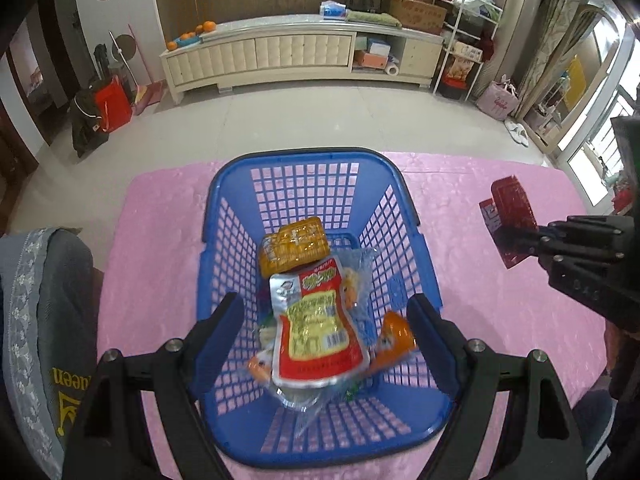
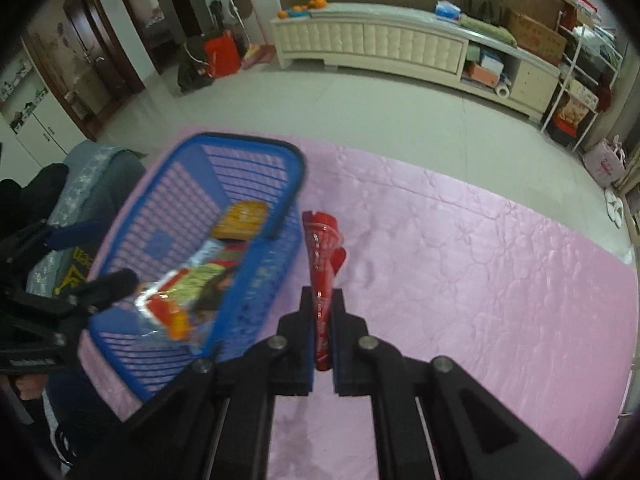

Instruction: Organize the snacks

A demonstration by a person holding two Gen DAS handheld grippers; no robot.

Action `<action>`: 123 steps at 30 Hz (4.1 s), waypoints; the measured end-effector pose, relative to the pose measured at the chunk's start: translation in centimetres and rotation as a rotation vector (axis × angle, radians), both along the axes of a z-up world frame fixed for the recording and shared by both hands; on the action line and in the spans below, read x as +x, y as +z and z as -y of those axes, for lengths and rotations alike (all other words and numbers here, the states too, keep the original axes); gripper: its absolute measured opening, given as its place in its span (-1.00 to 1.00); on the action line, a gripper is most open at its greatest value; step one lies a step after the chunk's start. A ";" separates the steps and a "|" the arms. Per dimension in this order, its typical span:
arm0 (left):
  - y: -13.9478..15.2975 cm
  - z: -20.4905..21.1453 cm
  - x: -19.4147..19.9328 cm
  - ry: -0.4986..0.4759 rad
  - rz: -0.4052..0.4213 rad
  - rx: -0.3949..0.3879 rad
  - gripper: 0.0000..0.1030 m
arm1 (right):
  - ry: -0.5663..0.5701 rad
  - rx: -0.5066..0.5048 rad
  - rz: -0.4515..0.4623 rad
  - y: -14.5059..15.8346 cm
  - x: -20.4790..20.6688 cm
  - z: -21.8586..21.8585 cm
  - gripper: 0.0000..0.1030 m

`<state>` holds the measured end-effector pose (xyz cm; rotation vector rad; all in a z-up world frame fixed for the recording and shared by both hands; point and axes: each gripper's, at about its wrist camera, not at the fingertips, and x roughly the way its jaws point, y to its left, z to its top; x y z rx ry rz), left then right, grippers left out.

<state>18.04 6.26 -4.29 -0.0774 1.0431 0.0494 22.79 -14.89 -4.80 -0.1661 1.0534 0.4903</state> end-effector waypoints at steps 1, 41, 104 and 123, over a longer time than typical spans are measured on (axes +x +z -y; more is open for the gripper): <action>0.3 -0.1 -0.5 -0.002 0.005 0.002 0.59 | 0.005 0.002 0.008 0.5 -0.4 -0.3 -0.83; -1.6 -7.5 0.3 0.050 0.014 -0.024 0.59 | 0.090 -0.180 0.044 -2.5 3.6 -10.4 0.45; 5.5 8.7 -30.8 0.019 0.692 0.107 1.00 | -0.283 0.211 0.670 6.0 -32.8 5.6 1.00; 5.4 9.7 -31.0 0.008 0.686 0.092 1.00 | -0.261 0.238 0.648 5.2 -33.6 5.9 1.00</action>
